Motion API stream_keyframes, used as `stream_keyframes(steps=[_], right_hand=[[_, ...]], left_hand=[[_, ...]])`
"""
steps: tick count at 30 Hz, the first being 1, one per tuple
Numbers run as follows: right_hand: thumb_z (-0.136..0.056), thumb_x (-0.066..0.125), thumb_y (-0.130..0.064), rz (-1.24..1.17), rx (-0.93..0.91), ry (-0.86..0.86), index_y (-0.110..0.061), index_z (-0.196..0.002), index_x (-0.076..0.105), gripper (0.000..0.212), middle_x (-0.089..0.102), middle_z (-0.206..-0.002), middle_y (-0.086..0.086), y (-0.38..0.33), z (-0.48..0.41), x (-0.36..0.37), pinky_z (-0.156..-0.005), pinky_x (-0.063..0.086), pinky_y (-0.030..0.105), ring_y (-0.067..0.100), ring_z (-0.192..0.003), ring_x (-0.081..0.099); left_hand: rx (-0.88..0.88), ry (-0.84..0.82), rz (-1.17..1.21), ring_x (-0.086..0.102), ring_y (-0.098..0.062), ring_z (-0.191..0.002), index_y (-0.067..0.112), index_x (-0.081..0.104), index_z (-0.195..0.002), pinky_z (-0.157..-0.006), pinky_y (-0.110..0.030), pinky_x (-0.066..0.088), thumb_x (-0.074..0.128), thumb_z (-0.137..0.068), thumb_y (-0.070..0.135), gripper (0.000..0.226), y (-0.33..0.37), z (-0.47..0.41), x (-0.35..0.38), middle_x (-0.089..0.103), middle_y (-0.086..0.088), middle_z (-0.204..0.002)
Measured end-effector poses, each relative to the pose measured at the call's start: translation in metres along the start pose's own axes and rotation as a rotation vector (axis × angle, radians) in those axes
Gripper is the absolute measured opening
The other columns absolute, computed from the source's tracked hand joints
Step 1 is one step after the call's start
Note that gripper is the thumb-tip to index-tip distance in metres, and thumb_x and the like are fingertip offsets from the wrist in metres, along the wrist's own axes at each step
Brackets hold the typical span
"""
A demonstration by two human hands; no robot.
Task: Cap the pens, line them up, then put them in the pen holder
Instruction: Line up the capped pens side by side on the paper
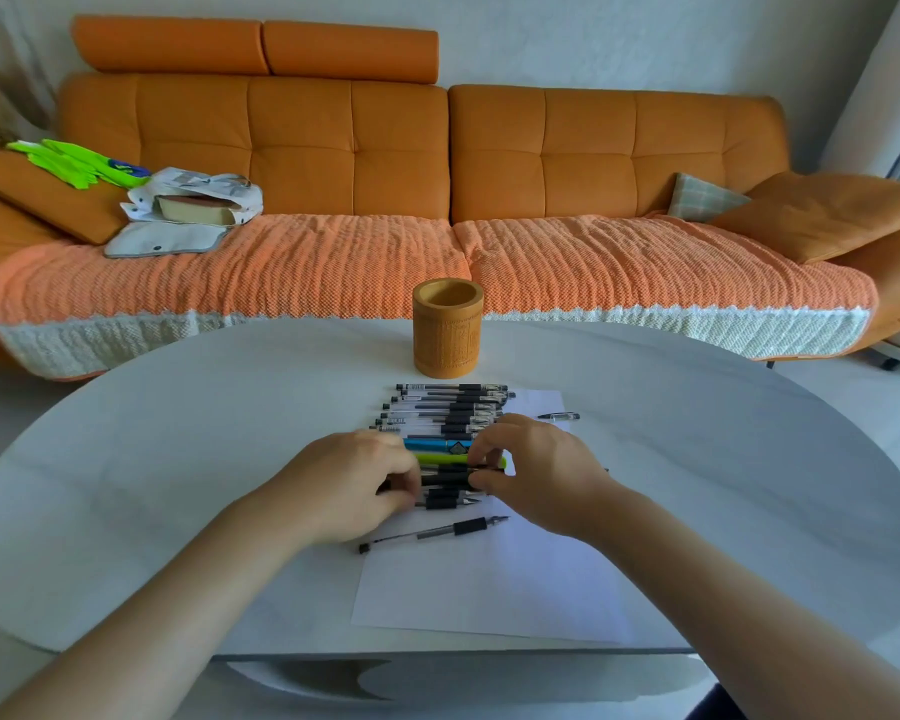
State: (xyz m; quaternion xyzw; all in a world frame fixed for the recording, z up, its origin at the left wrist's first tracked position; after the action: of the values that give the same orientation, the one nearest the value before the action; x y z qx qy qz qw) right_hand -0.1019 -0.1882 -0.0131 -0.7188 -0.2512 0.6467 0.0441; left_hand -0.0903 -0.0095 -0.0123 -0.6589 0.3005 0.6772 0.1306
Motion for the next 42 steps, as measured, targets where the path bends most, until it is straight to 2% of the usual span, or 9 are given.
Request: stream_keyframes(steps=[5,8,12,16,19,27,32,38,42], right_hand=[[-0.083,0.066,-0.042,-0.009,-0.149,-0.076,-0.034,-0.088,0.070,0.010,0.058,-0.089,-0.014,-0.010,0.006,0.003,-0.067,0.045,0.019,0.001,-0.079,0.055],[-0.086,0.064,-0.040,-0.004,-0.142,-0.108,-0.034,-0.094,0.072,0.013,0.061,-0.093,-0.015,-0.007,0.008,0.005,-0.068,0.046,0.017,0.000,-0.080,0.057],[-0.089,0.064,-0.033,-0.112,-0.075,-0.097,-0.034,-0.099,0.070,0.012,0.064,-0.091,-0.017,0.001,0.008,0.001,-0.059,0.037,0.009,-0.010,-0.072,0.055],[-0.092,0.060,-0.030,-0.098,0.015,0.004,-0.036,-0.098,0.069,0.013,0.063,-0.089,-0.019,0.021,0.007,-0.015,-0.063,0.039,0.013,-0.007,-0.070,0.055],[-0.093,0.052,-0.021,0.027,0.097,0.048,-0.037,-0.098,0.070,0.025,0.063,-0.099,-0.016,0.046,0.009,-0.033,-0.075,0.048,0.025,0.003,-0.082,0.057],[-0.085,0.058,-0.030,0.189,0.181,-0.095,-0.043,-0.106,0.066,0.026,0.059,-0.105,-0.017,0.077,0.027,-0.046,-0.070,0.040,0.022,0.002,-0.077,0.051],[-0.087,0.062,-0.030,0.222,0.209,-0.097,-0.038,-0.106,0.068,0.021,0.060,-0.105,-0.014,0.084,0.025,-0.036,-0.073,0.043,0.024,0.011,-0.096,0.058],[-0.094,0.060,-0.031,0.163,0.133,-0.036,-0.035,-0.104,0.067,0.013,0.061,-0.106,-0.016,0.072,0.019,-0.035,-0.077,0.046,0.027,0.007,-0.092,0.054],[-0.095,0.056,-0.029,-0.055,0.127,0.012,-0.037,-0.102,0.064,0.012,0.059,-0.090,-0.022,0.061,0.014,-0.036,-0.075,0.052,0.028,0.007,-0.085,0.060]], left_hand=[[0.040,-0.055,-0.008,0.052,-0.001,-0.089,0.035,0.062,-0.093,-0.075,-0.024,0.045,0.066,-0.072,0.063,0.035,0.016,0.004,0.003,0.058,0.017,-0.093],[0.026,-0.091,-0.043,0.053,-0.001,-0.088,0.035,0.065,-0.095,-0.071,-0.021,0.041,0.068,-0.074,0.056,0.030,0.016,0.002,0.009,0.059,0.017,-0.093],[0.036,-0.116,-0.043,0.056,-0.001,-0.087,0.035,0.068,-0.092,-0.075,-0.026,0.048,0.065,-0.077,0.047,0.019,0.016,-0.002,0.009,0.062,0.018,-0.092],[0.046,-0.036,0.087,0.055,-0.002,-0.080,0.030,0.065,-0.084,-0.072,-0.025,0.048,0.063,-0.080,0.035,0.007,0.021,-0.007,0.001,0.059,0.015,-0.086],[0.031,-0.020,0.174,0.054,-0.002,-0.080,0.031,0.059,-0.084,-0.071,-0.022,0.043,0.063,-0.088,0.033,0.006,0.025,-0.014,-0.002,0.054,0.016,-0.091],[-0.024,-0.026,0.231,0.055,-0.006,-0.077,0.030,0.049,-0.095,-0.072,-0.032,0.047,0.047,-0.099,0.032,0.005,0.032,-0.029,0.005,0.060,0.012,-0.087],[-0.040,0.038,0.263,0.054,-0.005,-0.080,0.029,0.052,-0.100,-0.073,-0.030,0.046,0.045,-0.100,0.029,0.007,0.033,-0.035,0.003,0.057,0.012,-0.088],[-0.047,0.107,0.253,0.057,-0.006,-0.086,0.028,0.062,-0.105,-0.078,-0.031,0.049,0.049,-0.098,0.028,0.015,0.030,-0.036,-0.002,0.061,0.011,-0.092],[-0.059,0.143,0.253,0.057,-0.006,-0.084,0.031,0.063,-0.103,-0.077,-0.032,0.050,0.049,-0.098,0.029,0.014,0.023,-0.033,-0.008,0.061,0.012,-0.091]])
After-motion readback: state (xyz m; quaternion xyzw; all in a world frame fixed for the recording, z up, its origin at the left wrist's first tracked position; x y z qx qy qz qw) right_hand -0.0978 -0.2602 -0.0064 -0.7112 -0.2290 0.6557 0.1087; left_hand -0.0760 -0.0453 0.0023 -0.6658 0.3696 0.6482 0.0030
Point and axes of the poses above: each hand's wrist, its own z-axis away from the middle knuckle, its own x-axis out of the palm, y = z × x, the point moved 6 cm from there along -z, towards the middle knuckle
